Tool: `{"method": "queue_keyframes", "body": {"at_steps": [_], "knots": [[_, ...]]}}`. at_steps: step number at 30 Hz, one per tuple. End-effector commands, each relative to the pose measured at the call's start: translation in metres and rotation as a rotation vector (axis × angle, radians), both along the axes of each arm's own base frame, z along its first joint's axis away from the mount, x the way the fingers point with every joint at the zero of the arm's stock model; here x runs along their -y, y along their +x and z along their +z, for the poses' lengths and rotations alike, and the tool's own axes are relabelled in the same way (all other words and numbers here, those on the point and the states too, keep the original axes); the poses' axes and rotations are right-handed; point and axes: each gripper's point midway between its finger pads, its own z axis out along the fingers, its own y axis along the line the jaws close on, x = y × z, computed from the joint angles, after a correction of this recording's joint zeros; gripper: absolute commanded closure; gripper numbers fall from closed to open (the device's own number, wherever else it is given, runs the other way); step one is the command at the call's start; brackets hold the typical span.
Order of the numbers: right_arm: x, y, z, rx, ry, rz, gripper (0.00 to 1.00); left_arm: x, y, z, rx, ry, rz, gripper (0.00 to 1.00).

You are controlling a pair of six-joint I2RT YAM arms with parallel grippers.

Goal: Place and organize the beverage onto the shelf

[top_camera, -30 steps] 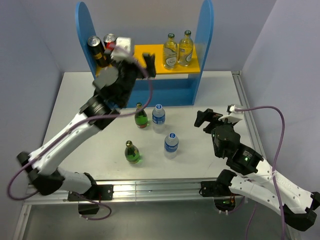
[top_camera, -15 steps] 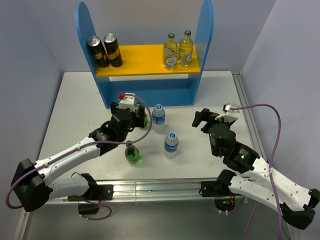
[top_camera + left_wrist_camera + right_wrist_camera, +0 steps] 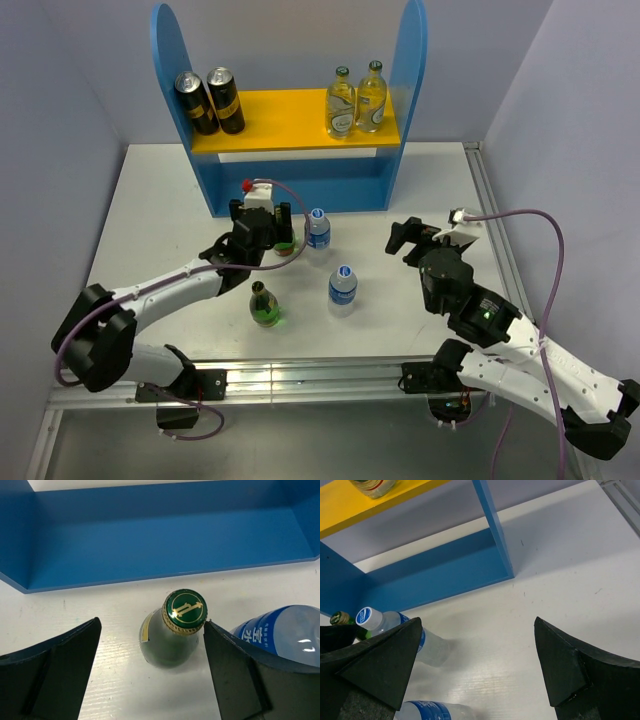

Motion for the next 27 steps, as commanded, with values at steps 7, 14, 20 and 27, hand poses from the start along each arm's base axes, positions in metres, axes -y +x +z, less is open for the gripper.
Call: {"method": "queue_keyframes", "body": {"at_steps": [7,14,20,27], "knots": [[0.002,0.001,0.001,0.015,0.026,-0.016,0.00,0.020,0.033,-0.002,0.051,-0.056,-0.027,0.26],[0.001,0.001,0.001,0.018,0.030,-0.013,0.00,0.025,0.041,-0.001,0.052,-0.056,-0.031,0.88],[0.000,0.000,0.001,0.018,0.035,-0.003,0.00,0.007,0.040,0.016,0.083,-0.010,0.032,1.00],[-0.003,0.000,0.001,0.020,0.043,0.010,0.00,-0.029,0.058,0.053,0.135,-0.025,0.105,1.00]]}}
